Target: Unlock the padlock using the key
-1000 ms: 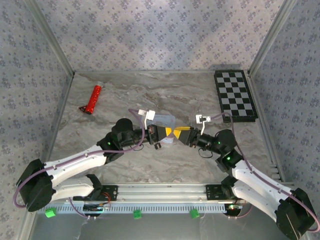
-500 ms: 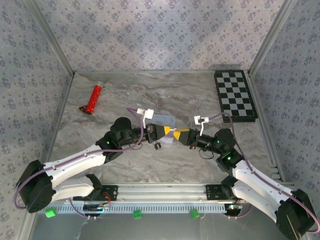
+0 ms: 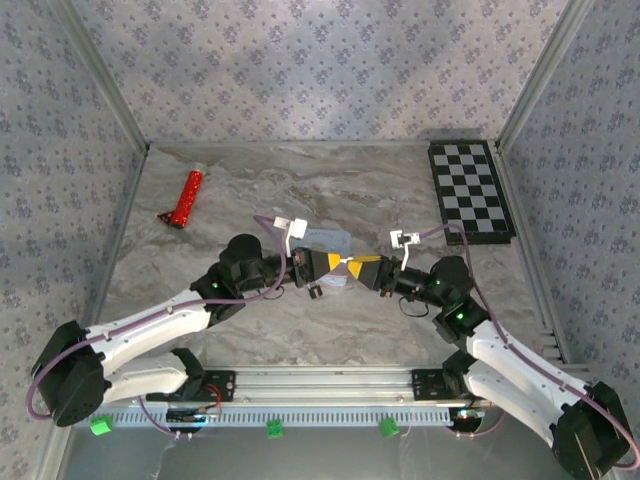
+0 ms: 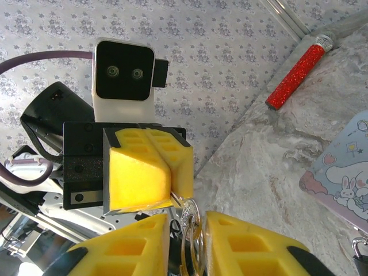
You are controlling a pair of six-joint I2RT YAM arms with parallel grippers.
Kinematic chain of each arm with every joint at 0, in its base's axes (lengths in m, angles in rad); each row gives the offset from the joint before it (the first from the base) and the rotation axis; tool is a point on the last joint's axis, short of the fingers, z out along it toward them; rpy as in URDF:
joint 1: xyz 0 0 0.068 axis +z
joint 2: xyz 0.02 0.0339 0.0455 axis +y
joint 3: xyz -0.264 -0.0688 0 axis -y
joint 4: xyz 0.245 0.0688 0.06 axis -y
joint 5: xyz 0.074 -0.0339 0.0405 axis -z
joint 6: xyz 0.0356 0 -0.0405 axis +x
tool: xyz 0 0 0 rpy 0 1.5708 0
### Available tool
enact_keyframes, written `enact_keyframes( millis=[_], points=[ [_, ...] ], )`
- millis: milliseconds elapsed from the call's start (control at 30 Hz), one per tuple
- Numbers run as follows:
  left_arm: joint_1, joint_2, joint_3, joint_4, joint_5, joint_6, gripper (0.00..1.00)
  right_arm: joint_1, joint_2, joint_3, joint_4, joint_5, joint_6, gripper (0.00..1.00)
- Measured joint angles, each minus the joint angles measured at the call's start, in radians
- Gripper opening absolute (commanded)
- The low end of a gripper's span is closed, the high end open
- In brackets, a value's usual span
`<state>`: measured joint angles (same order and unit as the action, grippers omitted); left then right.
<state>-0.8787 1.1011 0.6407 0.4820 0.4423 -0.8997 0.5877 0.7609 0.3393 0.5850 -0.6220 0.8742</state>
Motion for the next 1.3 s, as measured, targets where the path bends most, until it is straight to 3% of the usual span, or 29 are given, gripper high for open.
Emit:
enact_keyframes(
  millis=[433, 800, 900, 967, 1067, 1167, 1300],
  points=[
    [0.002, 0.002, 0.004, 0.000, 0.018, 0.000, 0.00, -0.003, 0.005, 0.013, -0.014, -0.022, 0.000, 0.17],
    [0.002, 0.002, 0.006, -0.011, 0.017, 0.003, 0.00, -0.008, 0.005, 0.017, -0.027, -0.030, -0.003, 0.00],
    [0.002, 0.001, 0.008, -0.030, 0.014, 0.014, 0.10, -0.008, 0.005, 0.019, -0.043, -0.029, -0.004, 0.00],
    [0.002, 0.000, 0.019, -0.064, 0.006, 0.036, 0.31, -0.008, -0.003, 0.025, -0.081, -0.019, -0.012, 0.00],
    [0.002, -0.021, 0.034, -0.159, -0.044, 0.071, 0.51, -0.011, -0.041, 0.033, -0.174, 0.032, -0.032, 0.00],
    [0.013, -0.071, 0.034, -0.273, -0.128, 0.092, 0.59, -0.025, -0.087, 0.044, -0.293, 0.097, -0.053, 0.00],
    [0.033, -0.136, 0.004, -0.373, -0.261, 0.100, 0.60, -0.030, -0.116, 0.055, -0.432, 0.186, -0.063, 0.00]
  ],
)
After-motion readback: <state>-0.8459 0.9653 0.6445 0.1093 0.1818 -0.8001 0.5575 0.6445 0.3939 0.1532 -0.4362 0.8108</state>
